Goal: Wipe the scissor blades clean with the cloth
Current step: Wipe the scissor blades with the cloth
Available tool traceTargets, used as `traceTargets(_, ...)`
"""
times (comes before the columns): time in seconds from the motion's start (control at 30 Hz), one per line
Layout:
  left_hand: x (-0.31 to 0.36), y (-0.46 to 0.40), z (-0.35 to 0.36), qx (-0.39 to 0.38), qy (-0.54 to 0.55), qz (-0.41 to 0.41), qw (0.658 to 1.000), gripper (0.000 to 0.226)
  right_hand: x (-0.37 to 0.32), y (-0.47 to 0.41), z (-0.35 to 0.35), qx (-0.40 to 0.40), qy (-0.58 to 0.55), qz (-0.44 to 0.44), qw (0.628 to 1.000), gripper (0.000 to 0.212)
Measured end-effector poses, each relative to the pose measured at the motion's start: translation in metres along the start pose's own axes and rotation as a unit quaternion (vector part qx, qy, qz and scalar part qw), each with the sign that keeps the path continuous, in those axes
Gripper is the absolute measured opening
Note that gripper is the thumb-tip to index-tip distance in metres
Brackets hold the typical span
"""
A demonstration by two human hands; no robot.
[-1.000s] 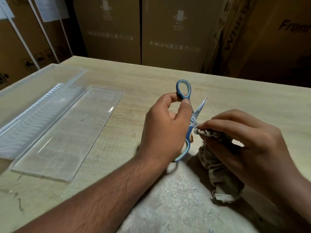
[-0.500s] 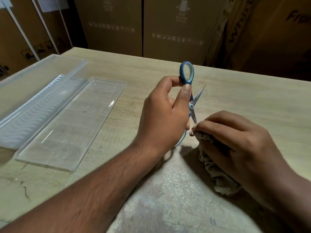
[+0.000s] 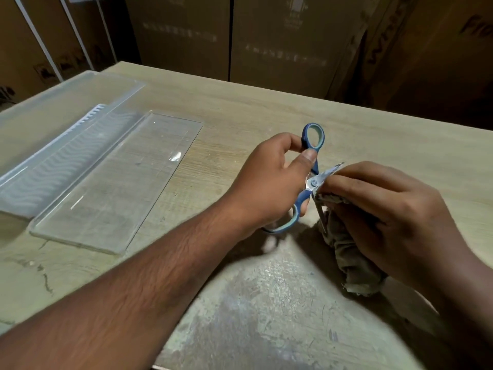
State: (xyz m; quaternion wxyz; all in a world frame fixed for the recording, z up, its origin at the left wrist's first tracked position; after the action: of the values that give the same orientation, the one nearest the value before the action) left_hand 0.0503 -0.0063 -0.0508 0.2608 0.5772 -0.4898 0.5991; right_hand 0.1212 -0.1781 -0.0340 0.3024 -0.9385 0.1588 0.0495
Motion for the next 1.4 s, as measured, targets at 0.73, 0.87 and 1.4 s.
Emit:
traceTargets(0.73, -0.007, -0.004, -0.011, -0.027, -0.017, -0.016, 0.999, 0.016, 0.010, -0.001, -0.005, 0.022, -0.056, 0.024, 0.998, 0.022)
traceTargets(0.87, -0.008, -0.003, -0.006, -0.056, 0.005, -0.016, 0.998, 0.017, 0.007, 0.002, 0.006, -0.004, -0.052, 0.030, 0.998, 0.024)
traceTargets(1.4, -0.014, -0.009, -0.022, 0.014, 0.016, -0.002, 1.000, 0.019, 0.000, 0.002, 0.003, -0.093, -0.097, -0.018, 0.991, 0.019)
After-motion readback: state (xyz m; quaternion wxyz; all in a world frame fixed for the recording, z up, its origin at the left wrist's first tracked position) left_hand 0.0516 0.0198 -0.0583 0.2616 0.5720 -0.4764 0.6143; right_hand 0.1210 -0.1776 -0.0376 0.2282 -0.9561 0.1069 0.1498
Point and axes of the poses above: each hand's wrist, its own y-axis away from the middle knuckle, its own z-axis out of the palm, x = y × z, the point moved 3 cm from there along -y, towards the middle knuckle, and after that the axes turned 12 degrees about z, right-handed, at the moved point
